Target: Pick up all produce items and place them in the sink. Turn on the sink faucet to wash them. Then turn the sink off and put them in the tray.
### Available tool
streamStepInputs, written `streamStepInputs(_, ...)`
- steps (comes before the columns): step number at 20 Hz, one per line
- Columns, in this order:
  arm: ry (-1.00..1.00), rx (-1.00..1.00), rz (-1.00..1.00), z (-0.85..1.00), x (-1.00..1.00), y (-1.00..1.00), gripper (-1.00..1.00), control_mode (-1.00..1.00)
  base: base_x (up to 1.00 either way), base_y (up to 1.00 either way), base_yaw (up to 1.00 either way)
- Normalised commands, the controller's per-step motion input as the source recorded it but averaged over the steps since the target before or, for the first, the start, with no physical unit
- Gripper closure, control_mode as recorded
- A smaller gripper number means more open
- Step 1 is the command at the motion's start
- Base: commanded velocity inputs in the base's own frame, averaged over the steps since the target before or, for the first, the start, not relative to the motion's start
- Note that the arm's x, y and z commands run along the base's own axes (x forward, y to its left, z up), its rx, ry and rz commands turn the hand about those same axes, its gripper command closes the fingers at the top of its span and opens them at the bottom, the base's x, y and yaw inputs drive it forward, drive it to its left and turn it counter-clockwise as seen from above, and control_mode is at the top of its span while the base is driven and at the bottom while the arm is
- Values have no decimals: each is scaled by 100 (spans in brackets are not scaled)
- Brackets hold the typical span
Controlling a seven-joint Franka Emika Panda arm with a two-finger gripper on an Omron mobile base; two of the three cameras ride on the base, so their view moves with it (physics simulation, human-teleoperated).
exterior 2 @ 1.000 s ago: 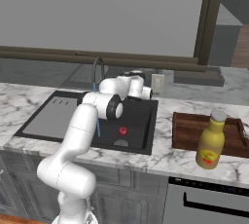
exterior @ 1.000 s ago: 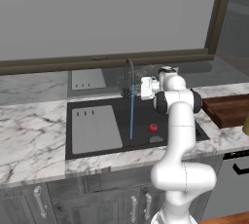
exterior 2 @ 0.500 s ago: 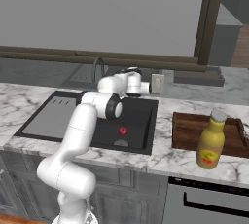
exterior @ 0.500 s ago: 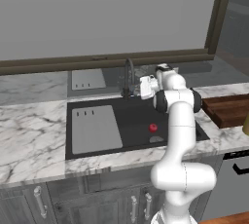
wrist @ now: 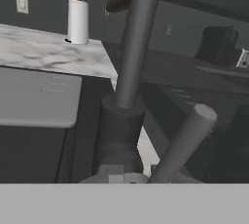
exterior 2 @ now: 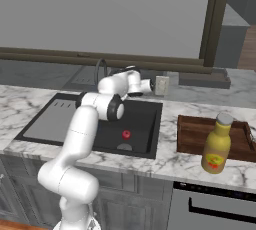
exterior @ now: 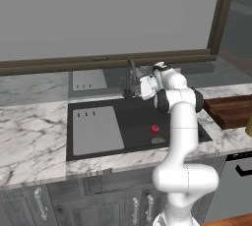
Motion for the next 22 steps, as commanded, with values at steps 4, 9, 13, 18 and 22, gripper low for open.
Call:
streamStepInputs(4,-7,-9,3,2,10,18,-100,-100,0,0,0)
streamStepInputs(9,-11,-3,5,1,9,-1,-100,-100,0,0,0)
streamStepInputs(13,-7,-2,5,14,7,0,-100,-100,0,0,0)
streamStepInputs(18,-2,-1,3,30,21,-4,-100,-100,0,0,0)
streamStepInputs(22,0,-3,1,16,28,-22,-100,-100,0,0,0)
